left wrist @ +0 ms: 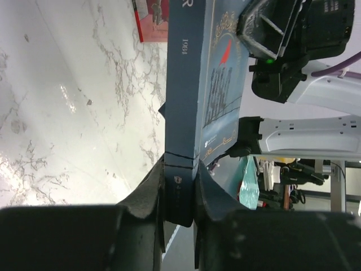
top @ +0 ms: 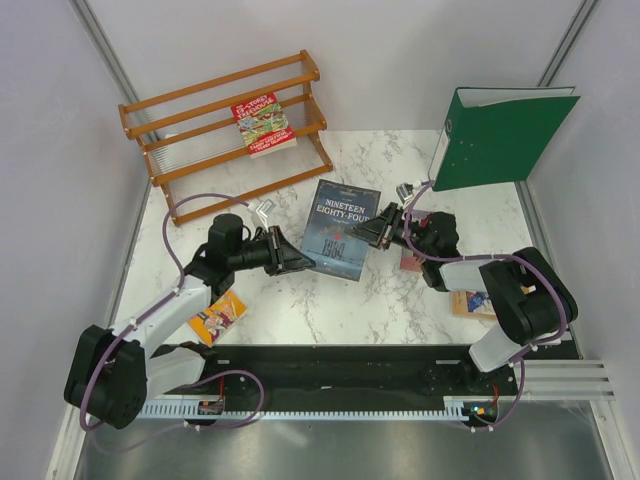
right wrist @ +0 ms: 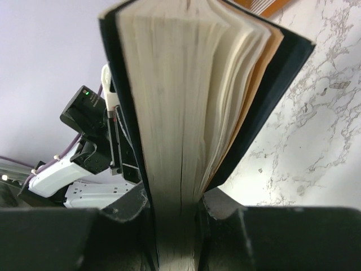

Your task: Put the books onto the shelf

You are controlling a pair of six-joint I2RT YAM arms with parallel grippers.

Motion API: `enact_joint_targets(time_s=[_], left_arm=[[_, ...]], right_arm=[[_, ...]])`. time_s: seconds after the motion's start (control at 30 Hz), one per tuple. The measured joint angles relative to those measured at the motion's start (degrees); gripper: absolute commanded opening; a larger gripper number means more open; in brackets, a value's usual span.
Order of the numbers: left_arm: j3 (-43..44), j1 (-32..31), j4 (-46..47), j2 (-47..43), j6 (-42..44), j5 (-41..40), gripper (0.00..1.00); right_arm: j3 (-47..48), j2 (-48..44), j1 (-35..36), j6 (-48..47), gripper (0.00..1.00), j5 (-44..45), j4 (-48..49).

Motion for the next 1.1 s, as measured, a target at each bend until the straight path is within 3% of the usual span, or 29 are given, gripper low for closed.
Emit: enact_joint_targets(time_s=[0.1, 0.13, 0.23, 0.27, 0.33, 0.43, 0.57, 0.87, 1.1], left_arm=[[-0.4, 0.0, 0.0, -1.6, -0.2, -0.3, 0.02], [-0.4, 0.0, -0.1, -1.9, -0.1, -0.2, 0.02], [-0.7, -0.1, -0.2, -2.3, -0.2, -0.3, 0.02], [-0.7, -0.2, -0.3, -2.5, -0.2, -0.6, 0.02], [-0.7, -0.3, -1.7, -3.6, -0.2, -1.4, 0.02], [-0.7, -0.3, -3.5, -5.4, -0.8, -3.3, 0.02], [-1.5, -0.3, -3.2, -7.7, -3.6, -6.4, 0.02], [-5.9, 1.7, 2.3, -10.3, -12.2, -16.2, 0.02], [-4.3, 6.9, 11.4, -4.1, -16.0, -13.9, 0.02]], right_arm=[[0.0, 0.0, 0.2, 0.0, 0.02, 0.0, 0.0], [0.0, -0.1, 0.2, 0.0, 0.21, -0.1, 0.0], [0.0, -0.1, 0.3, 0.0, 0.47, -0.3, 0.0], [0.0, -0.1, 0.3, -0.1, 0.61, -0.2, -0.1], [0.0, -0.2, 0.0, -0.7, 0.74, 1.0, -0.6], [-0.2, -1.6, -0.6, -2.1, 0.85, 2.8, -1.7], [-0.5, -5.7, -1.4, -4.8, 0.91, 4.6, -4.9], [-0.5, -14.4, -2.9, -13.9, 0.96, 7.9, -17.3], [-0.5, -15.1, -3.0, -16.8, 0.97, 8.7, -21.9]])
